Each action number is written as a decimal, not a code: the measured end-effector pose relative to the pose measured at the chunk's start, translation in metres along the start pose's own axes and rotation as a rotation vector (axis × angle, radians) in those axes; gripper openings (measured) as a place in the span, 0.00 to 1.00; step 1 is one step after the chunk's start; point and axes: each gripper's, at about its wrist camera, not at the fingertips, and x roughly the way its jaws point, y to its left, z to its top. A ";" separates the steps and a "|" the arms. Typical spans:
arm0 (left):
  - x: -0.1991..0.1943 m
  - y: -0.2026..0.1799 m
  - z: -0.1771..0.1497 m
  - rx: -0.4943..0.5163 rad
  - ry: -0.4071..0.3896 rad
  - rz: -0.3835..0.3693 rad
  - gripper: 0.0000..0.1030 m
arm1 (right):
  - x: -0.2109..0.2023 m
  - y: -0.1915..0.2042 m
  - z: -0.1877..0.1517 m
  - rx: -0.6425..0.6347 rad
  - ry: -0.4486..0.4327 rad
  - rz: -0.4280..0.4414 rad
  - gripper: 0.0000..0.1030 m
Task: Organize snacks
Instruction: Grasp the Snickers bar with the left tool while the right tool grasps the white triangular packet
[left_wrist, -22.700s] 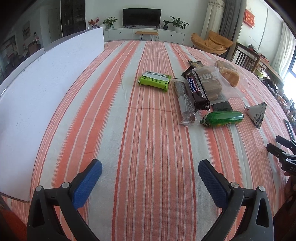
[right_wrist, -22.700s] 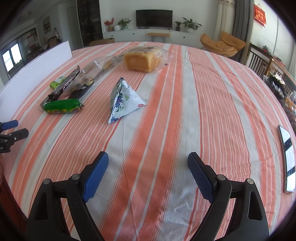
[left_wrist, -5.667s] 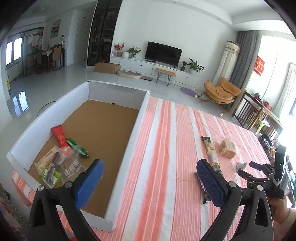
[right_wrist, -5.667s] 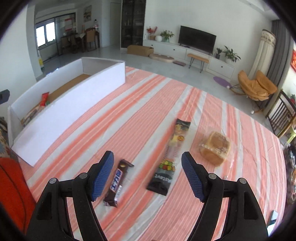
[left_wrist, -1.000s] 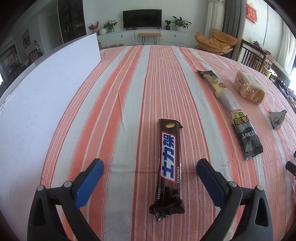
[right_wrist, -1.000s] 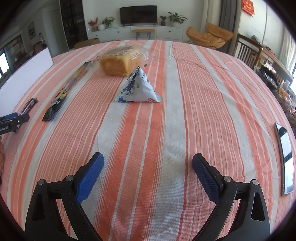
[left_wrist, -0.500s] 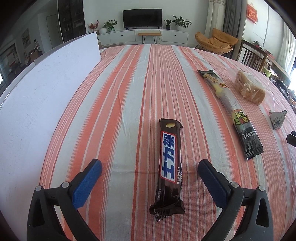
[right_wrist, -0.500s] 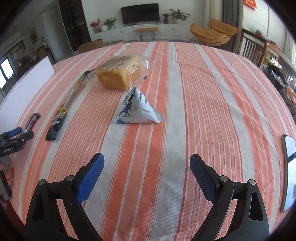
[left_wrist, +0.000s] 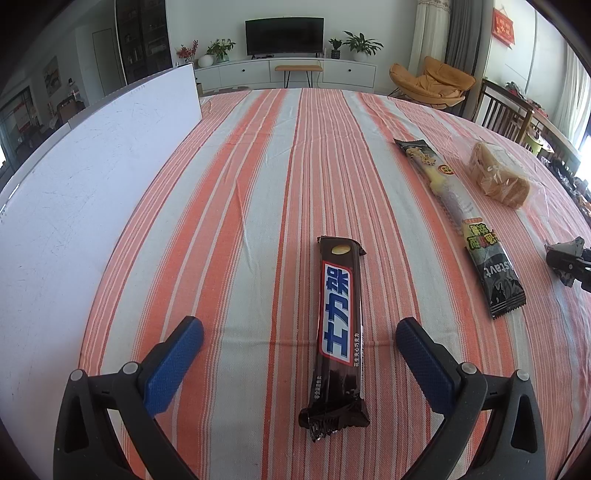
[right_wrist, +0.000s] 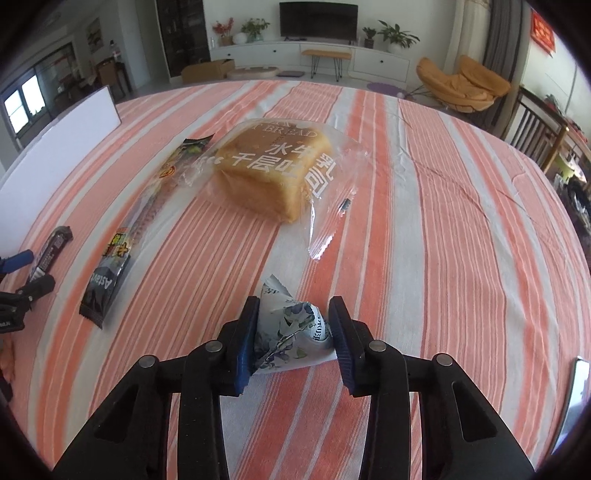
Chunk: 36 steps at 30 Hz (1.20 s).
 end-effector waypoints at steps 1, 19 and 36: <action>0.000 0.000 0.000 0.000 0.000 -0.001 1.00 | -0.005 0.002 -0.004 0.007 0.008 0.012 0.33; -0.024 0.010 0.000 -0.068 -0.002 -0.127 0.16 | -0.050 -0.046 -0.020 0.431 0.174 0.179 0.61; -0.055 0.032 0.005 -0.167 -0.028 -0.227 0.16 | -0.035 0.032 -0.034 0.022 0.355 0.048 0.12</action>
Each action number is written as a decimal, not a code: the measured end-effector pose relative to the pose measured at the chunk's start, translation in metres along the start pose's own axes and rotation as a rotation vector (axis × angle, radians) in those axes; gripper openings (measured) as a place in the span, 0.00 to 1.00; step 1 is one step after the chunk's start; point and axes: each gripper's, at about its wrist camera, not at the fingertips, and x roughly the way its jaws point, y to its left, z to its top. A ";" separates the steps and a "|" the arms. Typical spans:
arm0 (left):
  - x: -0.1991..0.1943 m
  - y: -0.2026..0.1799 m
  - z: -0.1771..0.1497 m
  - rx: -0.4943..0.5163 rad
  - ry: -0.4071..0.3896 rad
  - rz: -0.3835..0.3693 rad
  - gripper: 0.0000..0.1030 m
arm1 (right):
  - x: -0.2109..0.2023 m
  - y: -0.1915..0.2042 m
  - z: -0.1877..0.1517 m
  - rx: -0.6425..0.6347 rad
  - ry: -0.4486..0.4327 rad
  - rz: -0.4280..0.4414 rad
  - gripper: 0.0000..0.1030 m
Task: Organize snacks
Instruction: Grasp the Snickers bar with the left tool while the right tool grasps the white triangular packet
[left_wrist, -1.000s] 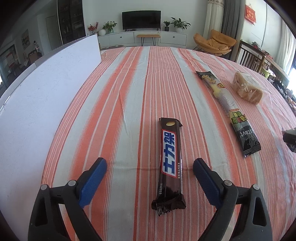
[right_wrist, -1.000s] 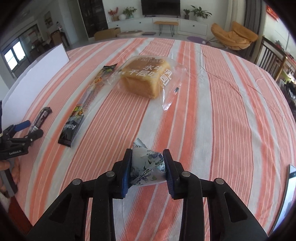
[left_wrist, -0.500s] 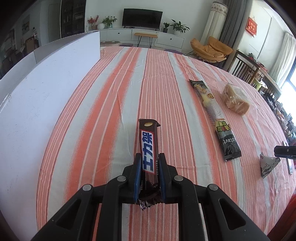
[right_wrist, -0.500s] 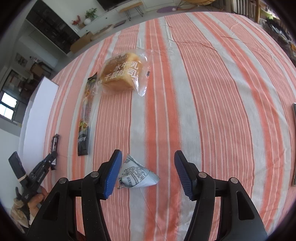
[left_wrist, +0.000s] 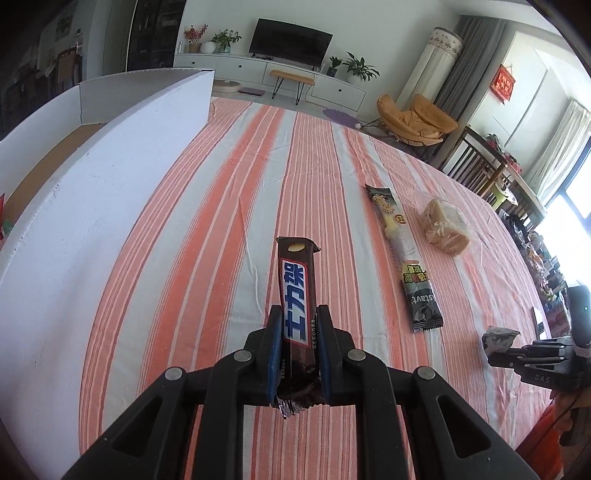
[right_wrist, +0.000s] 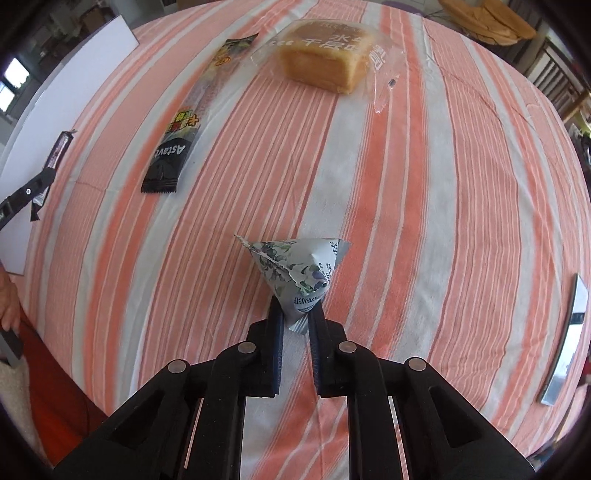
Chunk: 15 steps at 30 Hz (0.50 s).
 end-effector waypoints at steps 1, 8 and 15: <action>-0.001 -0.001 0.000 0.005 -0.001 0.001 0.16 | -0.005 -0.003 -0.002 0.002 -0.015 0.008 0.12; -0.016 0.002 0.002 -0.023 -0.012 -0.032 0.16 | -0.035 0.012 -0.004 -0.021 -0.103 0.071 0.12; -0.070 0.017 0.021 -0.098 -0.084 -0.126 0.16 | -0.085 0.078 0.015 -0.134 -0.264 0.147 0.12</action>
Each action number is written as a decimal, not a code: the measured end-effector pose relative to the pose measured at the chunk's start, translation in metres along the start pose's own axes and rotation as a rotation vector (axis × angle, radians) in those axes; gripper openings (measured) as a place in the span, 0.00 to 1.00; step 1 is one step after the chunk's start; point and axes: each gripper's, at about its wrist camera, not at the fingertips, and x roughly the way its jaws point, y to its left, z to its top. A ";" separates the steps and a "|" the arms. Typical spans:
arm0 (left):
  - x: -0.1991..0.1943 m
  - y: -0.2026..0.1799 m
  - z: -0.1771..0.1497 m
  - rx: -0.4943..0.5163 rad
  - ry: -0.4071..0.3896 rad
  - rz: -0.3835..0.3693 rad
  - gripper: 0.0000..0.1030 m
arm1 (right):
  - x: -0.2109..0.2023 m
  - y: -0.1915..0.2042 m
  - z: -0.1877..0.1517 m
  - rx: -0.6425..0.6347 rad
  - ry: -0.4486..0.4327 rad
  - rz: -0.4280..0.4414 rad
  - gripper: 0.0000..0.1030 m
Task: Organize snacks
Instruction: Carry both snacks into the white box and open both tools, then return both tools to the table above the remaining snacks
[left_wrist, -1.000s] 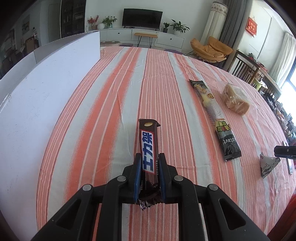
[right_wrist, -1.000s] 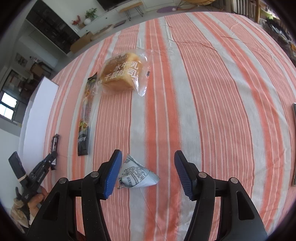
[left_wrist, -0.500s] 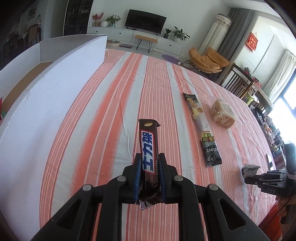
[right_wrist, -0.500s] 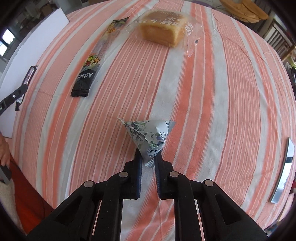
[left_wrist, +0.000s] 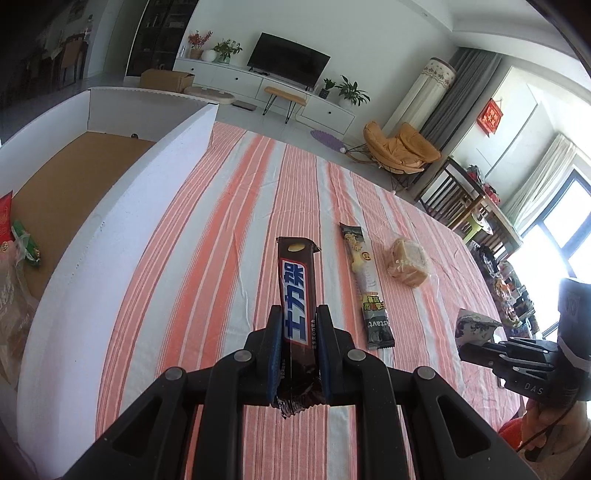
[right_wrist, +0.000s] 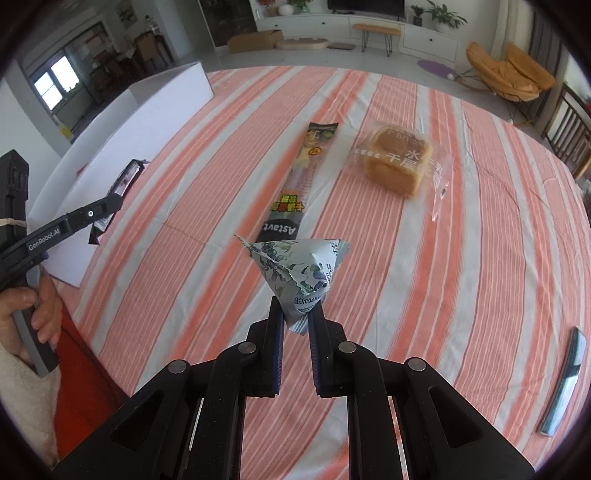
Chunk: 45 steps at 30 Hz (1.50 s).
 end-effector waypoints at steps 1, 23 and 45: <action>-0.014 0.005 0.007 -0.015 -0.022 -0.007 0.16 | -0.004 0.014 0.010 -0.024 -0.027 0.022 0.12; -0.124 0.166 0.021 -0.257 -0.192 0.429 0.87 | 0.037 0.164 0.115 -0.182 -0.257 0.156 0.68; 0.164 -0.036 -0.026 0.246 0.146 0.310 0.99 | 0.060 -0.161 -0.077 0.337 -0.184 -0.385 0.83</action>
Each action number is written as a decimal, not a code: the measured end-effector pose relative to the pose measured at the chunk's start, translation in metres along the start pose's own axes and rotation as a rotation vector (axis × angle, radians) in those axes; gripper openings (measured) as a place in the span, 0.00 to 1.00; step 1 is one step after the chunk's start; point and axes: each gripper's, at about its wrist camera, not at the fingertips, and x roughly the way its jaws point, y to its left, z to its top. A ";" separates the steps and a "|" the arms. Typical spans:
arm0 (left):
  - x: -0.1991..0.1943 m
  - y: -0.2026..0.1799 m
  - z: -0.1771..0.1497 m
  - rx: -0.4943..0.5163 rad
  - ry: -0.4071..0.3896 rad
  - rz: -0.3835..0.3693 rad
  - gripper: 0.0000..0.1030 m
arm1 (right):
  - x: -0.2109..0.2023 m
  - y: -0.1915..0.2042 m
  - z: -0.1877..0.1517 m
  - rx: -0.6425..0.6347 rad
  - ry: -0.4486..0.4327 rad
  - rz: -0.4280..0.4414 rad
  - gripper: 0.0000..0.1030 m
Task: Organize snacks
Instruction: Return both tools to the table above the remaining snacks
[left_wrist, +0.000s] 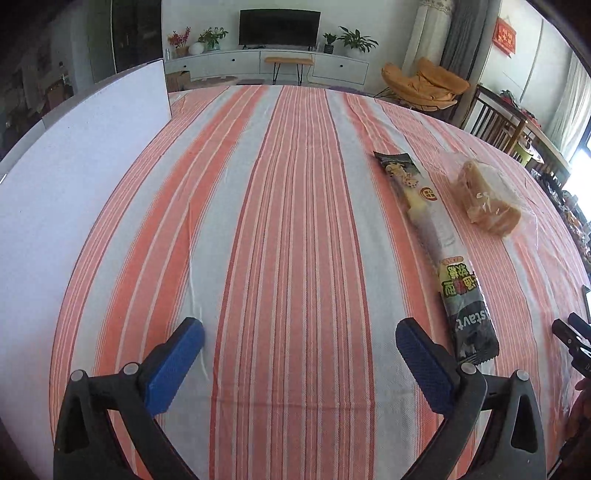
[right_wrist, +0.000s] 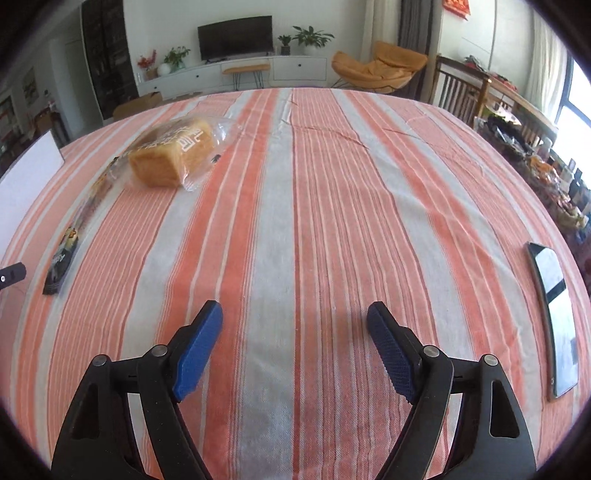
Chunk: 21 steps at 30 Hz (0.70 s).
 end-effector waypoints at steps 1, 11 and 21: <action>0.007 -0.004 0.004 0.033 -0.002 0.052 1.00 | 0.001 0.001 0.000 -0.004 0.001 -0.003 0.84; 0.010 0.003 0.010 0.012 -0.032 0.055 1.00 | -0.001 -0.001 -0.004 -0.004 0.002 -0.002 0.85; 0.011 0.003 0.011 0.012 -0.032 0.055 1.00 | 0.000 0.003 -0.004 -0.004 0.007 -0.002 0.89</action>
